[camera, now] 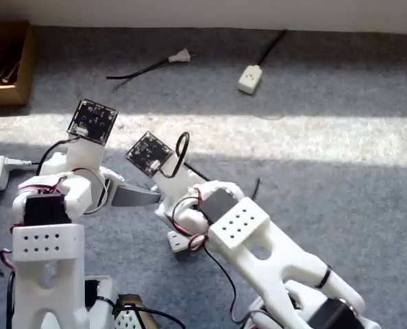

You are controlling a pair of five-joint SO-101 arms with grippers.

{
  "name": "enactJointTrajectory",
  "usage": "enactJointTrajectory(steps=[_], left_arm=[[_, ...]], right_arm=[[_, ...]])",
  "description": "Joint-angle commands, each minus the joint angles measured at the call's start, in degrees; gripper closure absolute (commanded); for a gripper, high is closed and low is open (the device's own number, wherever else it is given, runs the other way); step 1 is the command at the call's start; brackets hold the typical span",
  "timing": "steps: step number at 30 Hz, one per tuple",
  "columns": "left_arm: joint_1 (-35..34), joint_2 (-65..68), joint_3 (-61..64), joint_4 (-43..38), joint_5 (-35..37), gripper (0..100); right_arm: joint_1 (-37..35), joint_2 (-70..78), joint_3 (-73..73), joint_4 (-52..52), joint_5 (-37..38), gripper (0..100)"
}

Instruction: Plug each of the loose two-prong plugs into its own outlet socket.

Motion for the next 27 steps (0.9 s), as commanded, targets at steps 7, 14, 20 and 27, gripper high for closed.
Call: enactJointTrajectory(steps=[7,14,20,27], left_arm=[[-2.6,0.0,9.8,-13.5,-0.1,44],[-2.6,0.0,9.9,-13.7,-0.1,46],[-5.1,-0.5,9.5,-14.0,0.0,46],[0.3,-0.5,13.6,-13.8,0.4,46]], right_arm=[[-6.4,-15.7,0.3,8.4,-2.1,99.1],[-6.3,-15.7,0.3,8.9,-2.0,99.1],[-3.9,-15.9,-0.1,15.7,1.2,99.1],[1.9,-16.1,-1.4,18.9,2.3,99.1]])
